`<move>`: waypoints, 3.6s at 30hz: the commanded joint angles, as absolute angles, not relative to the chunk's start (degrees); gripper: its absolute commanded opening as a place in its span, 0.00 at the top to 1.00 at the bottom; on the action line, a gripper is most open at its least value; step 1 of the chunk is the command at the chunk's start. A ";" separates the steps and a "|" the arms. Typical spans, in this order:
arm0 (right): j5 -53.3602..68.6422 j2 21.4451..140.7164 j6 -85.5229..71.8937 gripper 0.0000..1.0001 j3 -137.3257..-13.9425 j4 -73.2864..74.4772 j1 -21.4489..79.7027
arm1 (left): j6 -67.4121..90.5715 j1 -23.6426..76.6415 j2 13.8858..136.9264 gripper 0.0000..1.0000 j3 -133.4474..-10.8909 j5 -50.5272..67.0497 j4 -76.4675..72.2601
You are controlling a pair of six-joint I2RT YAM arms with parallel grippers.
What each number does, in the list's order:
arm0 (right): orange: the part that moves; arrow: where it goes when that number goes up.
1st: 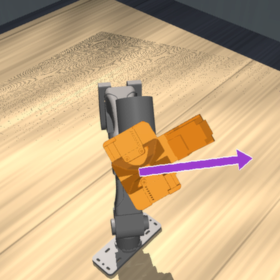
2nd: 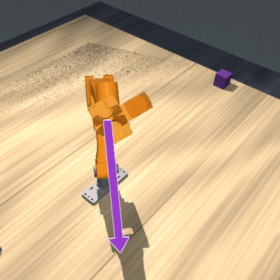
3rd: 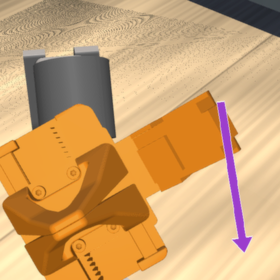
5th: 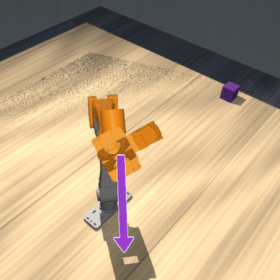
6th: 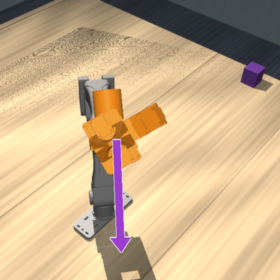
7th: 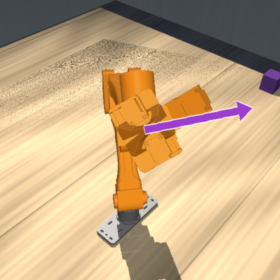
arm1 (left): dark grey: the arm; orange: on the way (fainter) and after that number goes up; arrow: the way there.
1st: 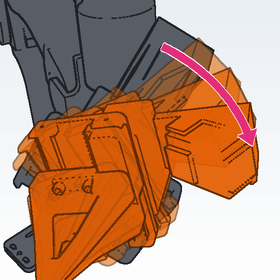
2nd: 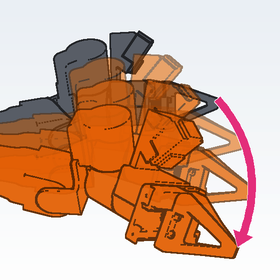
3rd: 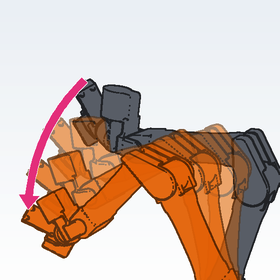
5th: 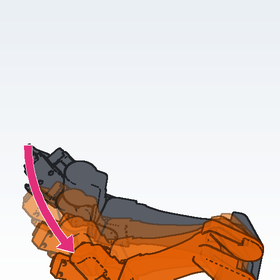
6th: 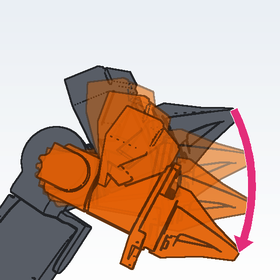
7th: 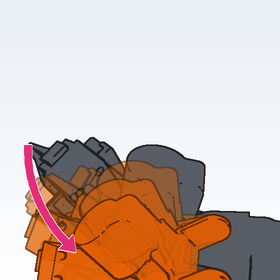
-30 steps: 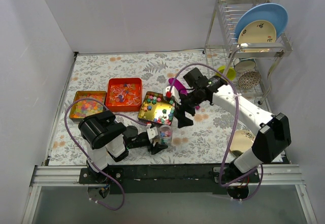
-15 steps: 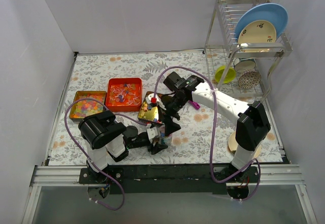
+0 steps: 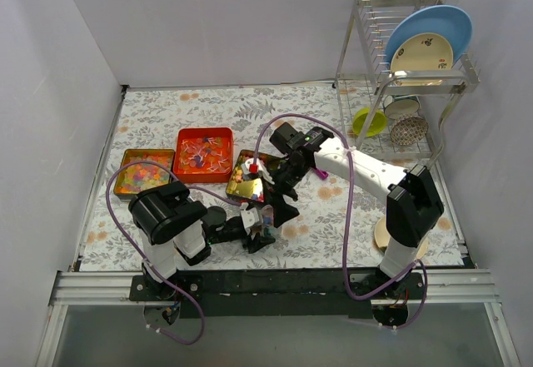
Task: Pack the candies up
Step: Screw the bottle lid onto the packing bottle.
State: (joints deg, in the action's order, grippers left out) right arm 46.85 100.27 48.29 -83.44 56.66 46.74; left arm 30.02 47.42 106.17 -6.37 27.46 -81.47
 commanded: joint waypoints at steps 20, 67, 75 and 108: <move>40.78 88.95 54.57 0.02 -73.21 69.07 46.23 | 33.84 47.11 111.01 1.00 -3.25 20.39 -101.95; 43.07 87.28 55.37 0.04 -73.65 69.78 46.14 | 34.72 46.49 111.62 1.00 -4.39 19.16 -100.37; 42.10 95.09 52.04 0.05 -87.25 65.31 43.77 | 34.54 46.49 111.18 1.00 -4.66 24.96 -98.27; 36.56 87.63 52.29 0.05 -73.92 66.71 47.81 | 34.98 46.49 111.18 1.00 -5.71 19.77 -96.15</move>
State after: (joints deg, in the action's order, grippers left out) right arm 36.73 91.77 54.28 -76.16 55.96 47.62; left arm 31.77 47.64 107.18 -8.36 26.37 -81.49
